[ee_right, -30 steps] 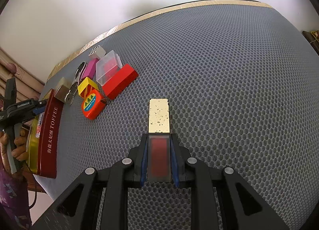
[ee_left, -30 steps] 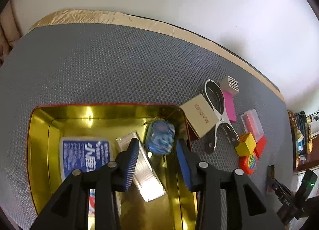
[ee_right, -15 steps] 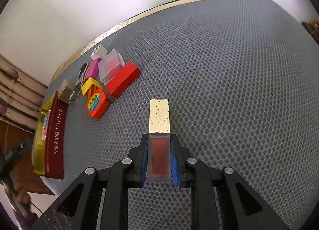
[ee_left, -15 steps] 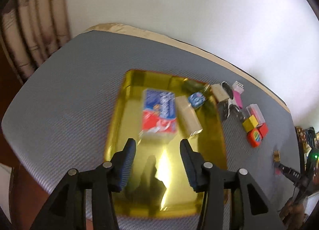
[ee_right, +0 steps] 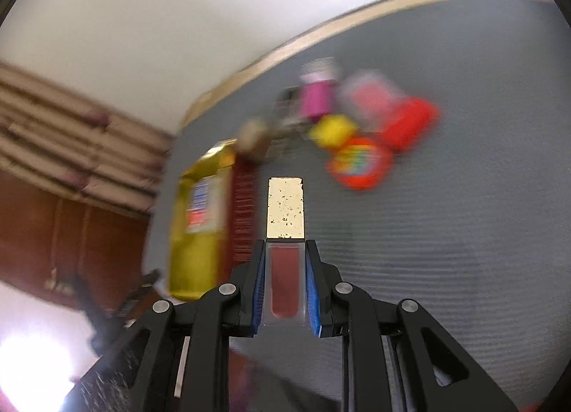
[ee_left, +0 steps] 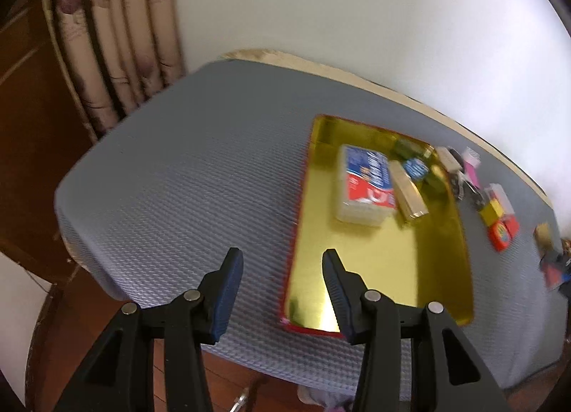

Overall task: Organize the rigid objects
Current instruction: 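Carry the lipstick tube over the gold tray and release it with the right gripper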

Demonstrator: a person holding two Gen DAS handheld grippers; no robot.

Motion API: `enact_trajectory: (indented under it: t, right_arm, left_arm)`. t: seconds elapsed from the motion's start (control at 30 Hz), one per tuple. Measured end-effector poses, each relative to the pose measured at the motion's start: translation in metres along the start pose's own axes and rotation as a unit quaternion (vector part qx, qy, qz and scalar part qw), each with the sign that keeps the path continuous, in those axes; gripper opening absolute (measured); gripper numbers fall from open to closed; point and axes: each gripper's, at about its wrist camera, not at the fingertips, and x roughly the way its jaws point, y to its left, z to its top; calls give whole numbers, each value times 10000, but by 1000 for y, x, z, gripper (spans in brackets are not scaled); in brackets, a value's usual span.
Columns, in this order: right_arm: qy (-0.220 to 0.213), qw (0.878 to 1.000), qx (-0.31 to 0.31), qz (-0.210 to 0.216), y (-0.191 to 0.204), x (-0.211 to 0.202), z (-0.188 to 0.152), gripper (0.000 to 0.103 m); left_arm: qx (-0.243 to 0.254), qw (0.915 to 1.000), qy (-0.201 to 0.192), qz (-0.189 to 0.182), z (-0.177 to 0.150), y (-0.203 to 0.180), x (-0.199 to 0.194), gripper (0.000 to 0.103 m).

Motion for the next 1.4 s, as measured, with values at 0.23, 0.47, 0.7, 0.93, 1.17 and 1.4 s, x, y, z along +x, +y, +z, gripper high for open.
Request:
enact_trajectory:
  t: [0.23, 0.47, 0.7, 0.93, 1.17, 1.4]
  right_arm:
    - [656, 9941, -748, 432, 118, 89, 21, 19]
    - [1055, 9920, -589, 358, 161, 168, 33, 19]
    - [1128, 9929, -354, 142, 176, 210, 38, 19]
    - [1055, 9940, -265, -70, 180, 226, 38, 22]
    - [845, 9956, -414, -48, 180, 213, 38, 22]
    - [6, 9929, -1182, -159, 139, 134, 12, 36]
  left_arm:
    - [-454, 9988, 105, 121, -2, 27, 8, 51]
    - [-445, 9988, 180, 54, -1, 31, 12, 51]
    - [-363, 9990, 270, -15, 0, 30, 17, 51]
    - [-437, 9985, 322, -2, 0, 33, 19, 51]
    - [-325, 9991, 226, 117, -2, 27, 15, 51]
    - [-68, 9995, 88, 299, -4, 17, 10, 51]
